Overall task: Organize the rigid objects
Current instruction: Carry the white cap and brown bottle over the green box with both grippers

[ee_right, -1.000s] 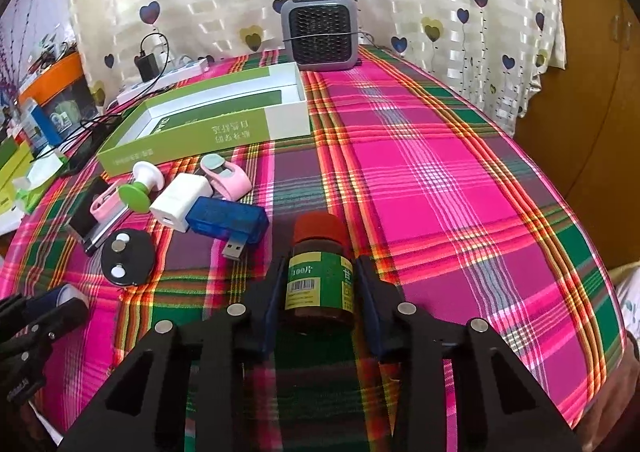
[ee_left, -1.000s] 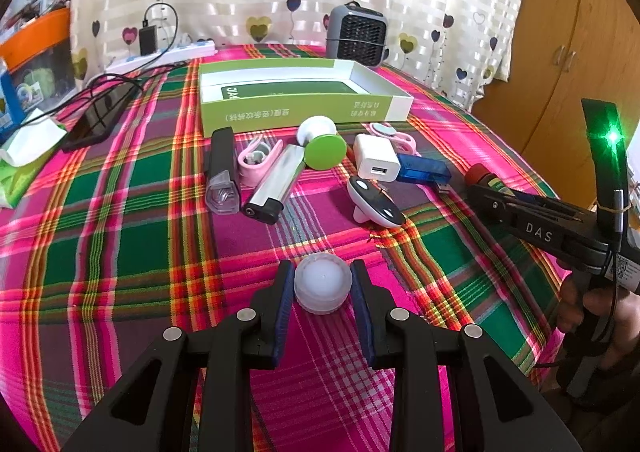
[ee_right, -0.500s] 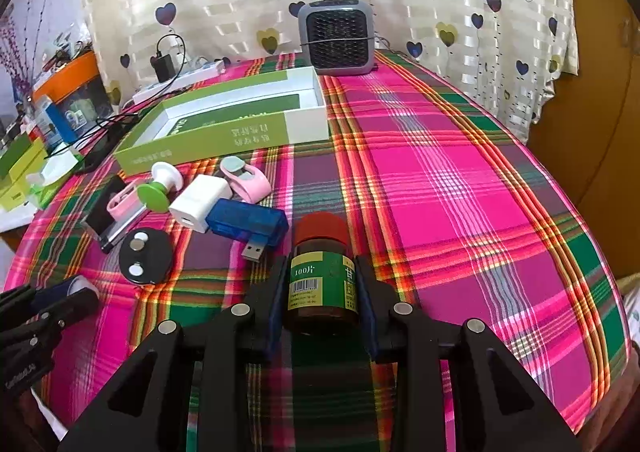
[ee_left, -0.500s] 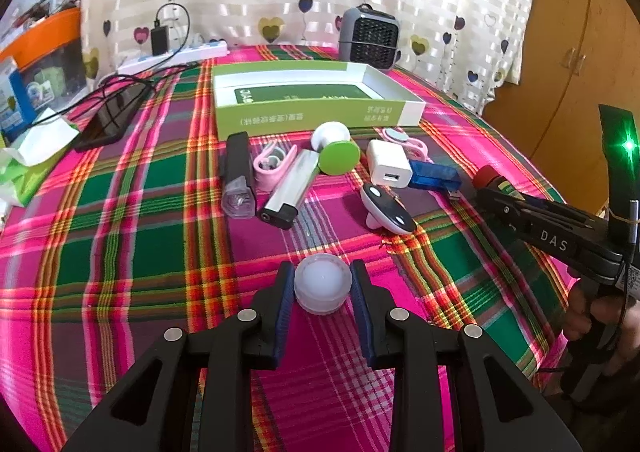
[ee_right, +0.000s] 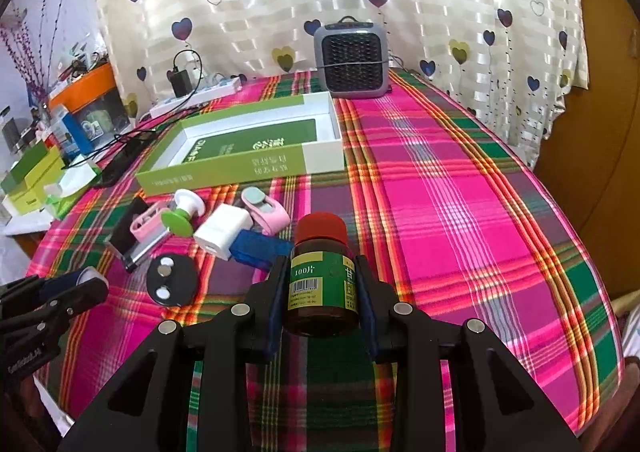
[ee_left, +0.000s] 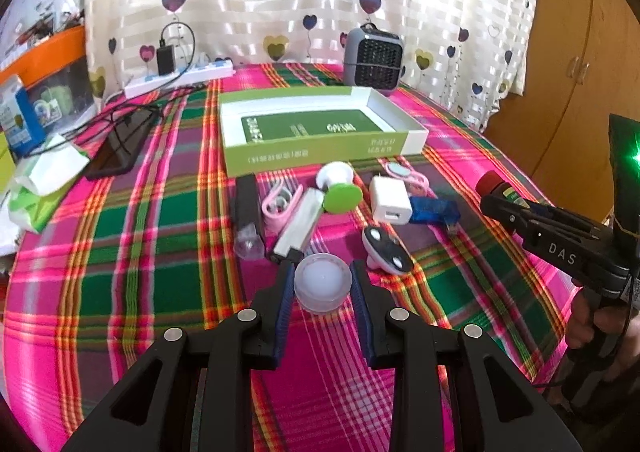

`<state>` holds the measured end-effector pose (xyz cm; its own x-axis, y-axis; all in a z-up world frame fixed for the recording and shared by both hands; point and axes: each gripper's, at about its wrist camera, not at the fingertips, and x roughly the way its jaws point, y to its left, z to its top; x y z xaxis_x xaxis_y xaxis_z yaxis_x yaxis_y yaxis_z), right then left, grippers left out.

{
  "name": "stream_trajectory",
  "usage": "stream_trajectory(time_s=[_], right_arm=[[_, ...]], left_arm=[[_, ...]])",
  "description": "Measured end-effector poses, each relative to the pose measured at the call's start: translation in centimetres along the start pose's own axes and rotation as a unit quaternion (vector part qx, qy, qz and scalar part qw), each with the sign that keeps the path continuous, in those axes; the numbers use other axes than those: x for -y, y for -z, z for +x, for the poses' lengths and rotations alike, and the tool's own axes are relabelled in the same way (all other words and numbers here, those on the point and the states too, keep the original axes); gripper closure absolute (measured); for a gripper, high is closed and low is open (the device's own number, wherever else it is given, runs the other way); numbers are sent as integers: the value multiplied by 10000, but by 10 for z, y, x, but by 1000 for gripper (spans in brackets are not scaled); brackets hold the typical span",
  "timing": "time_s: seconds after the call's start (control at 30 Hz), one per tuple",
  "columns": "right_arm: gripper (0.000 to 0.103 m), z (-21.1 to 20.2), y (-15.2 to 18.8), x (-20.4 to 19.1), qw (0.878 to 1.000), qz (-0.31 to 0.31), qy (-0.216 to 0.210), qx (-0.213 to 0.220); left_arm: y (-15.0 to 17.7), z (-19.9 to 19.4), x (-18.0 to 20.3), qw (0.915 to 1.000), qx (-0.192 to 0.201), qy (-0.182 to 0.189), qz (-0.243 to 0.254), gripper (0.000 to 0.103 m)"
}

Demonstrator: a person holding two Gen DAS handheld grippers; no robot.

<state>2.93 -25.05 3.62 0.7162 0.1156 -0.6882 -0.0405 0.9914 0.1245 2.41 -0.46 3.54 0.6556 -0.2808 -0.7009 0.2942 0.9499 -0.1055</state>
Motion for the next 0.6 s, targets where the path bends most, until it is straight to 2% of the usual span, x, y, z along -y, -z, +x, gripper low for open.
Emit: stream_trajectory(time_s=[0.6], right_arm=[[70, -12, -60, -4, 9983, -172, -378, 407]], left_arm=[[-60, 0, -6, 9997, 256, -40, -24, 76]])
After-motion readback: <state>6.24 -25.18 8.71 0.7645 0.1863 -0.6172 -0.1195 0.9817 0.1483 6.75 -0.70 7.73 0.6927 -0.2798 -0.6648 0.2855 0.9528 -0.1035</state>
